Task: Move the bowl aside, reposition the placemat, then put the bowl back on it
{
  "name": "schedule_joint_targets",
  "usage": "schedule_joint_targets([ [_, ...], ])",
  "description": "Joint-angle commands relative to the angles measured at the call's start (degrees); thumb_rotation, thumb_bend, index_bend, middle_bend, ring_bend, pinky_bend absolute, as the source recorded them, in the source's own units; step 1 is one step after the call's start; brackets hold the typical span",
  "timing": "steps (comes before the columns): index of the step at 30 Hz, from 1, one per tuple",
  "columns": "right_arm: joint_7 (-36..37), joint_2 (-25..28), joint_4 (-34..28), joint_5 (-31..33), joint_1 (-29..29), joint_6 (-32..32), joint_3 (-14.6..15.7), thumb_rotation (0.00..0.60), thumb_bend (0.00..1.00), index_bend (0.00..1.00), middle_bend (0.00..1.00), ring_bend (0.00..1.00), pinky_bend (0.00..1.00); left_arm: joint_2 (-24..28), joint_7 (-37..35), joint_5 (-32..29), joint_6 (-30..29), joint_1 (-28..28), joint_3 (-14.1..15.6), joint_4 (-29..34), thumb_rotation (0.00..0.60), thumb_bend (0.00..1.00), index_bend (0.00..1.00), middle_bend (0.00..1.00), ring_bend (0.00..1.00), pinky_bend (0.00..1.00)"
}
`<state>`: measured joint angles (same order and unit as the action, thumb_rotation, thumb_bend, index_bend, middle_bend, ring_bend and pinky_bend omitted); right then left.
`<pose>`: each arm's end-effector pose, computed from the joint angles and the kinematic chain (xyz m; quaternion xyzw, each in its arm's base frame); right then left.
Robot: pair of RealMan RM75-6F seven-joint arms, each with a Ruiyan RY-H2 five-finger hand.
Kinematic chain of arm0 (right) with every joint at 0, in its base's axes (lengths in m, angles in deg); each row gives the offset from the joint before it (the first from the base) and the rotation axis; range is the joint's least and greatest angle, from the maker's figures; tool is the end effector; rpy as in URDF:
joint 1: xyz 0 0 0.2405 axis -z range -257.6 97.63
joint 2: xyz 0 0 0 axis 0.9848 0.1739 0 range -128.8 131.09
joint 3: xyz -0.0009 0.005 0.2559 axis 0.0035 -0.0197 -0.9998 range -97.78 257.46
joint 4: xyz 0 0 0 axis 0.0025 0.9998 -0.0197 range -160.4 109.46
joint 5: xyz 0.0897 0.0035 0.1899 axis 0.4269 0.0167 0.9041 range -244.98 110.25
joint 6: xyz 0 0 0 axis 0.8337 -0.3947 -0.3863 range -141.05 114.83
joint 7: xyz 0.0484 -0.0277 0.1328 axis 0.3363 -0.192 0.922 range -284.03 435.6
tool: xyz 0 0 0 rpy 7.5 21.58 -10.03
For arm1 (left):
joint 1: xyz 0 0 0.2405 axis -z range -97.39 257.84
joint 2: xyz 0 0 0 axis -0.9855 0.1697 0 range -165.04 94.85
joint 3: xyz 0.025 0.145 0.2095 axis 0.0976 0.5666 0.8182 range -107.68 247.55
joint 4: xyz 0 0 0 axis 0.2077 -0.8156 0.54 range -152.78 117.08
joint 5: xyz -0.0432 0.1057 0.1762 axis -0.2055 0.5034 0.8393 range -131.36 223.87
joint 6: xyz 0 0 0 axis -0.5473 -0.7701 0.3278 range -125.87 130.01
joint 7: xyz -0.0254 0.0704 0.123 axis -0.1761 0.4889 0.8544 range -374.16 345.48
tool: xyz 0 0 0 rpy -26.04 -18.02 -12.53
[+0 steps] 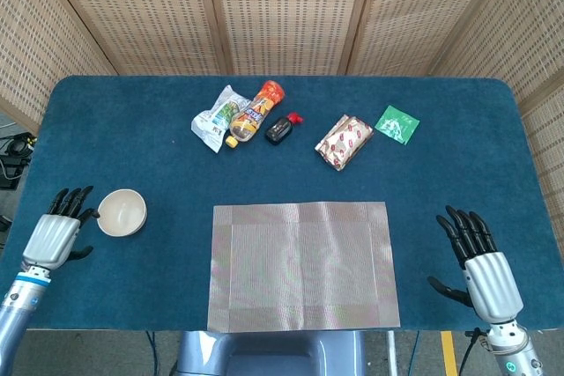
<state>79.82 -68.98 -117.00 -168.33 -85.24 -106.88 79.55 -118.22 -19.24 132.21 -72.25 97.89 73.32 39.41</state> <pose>-0.2635 -0.1670 0.1292 0.6130 -0.3470 0.5145 0.4889 -0.3633 0.2478 0.0778 -0.7081 -0.3302 -0.3020 0.5462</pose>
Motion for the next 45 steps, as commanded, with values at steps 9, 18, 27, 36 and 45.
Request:
schedule_joint_targets([
  [9, 0.0, 0.0, 0.1, -0.2, 0.1, -0.4, 0.0, 0.600, 0.20, 0.06, 0.00, 0.00, 0.00, -5.0, 1.1, 0.3, 4.2, 3.1, -1.9, -4.1, 0.600, 0.15, 0.44, 0.00, 0.00, 0.00],
  [18, -0.4, -0.2, 0.2, -0.5, 0.2, -0.6, 0.1, 0.600, 0.20, 0.06, 0.00, 0.00, 0.00, -7.7, 2.3, -0.4, 5.9, 4.1, -2.8, -5.7, 0.600, 0.27, 0.64, 0.00, 0.00, 0.00],
  [27, -0.2, 0.0, 0.0, -0.8, 0.4, -0.9, 0.2, 0.600, 0.20, 0.06, 0.00, 0.00, 0.00, -8.8, 3.0, -0.6, 6.0, 4.0, -3.1, -6.4, 0.600, 0.52, 0.68, 0.00, 0.00, 0.00],
  [36, -0.3, 0.0, -0.1, -1.1, 0.5, -1.3, 0.2, 0.600, 0.20, 0.06, 0.00, 0.00, 0.00, -6.9, 3.6, 1.2, 3.3, 4.1, -3.2, -2.6, 0.600, 0.52, 0.69, 0.00, 0.00, 0.00],
  [45, -0.8, 0.0, -0.1, -0.6, 0.6, -1.5, -0.2, 0.600, 0.20, 0.06, 0.00, 0.00, 0.00, -4.1, 11.3, 5.4, 2.6, 8.0, -3.9, 12.3, 0.600, 0.52, 0.69, 0.00, 0.00, 0.00],
])
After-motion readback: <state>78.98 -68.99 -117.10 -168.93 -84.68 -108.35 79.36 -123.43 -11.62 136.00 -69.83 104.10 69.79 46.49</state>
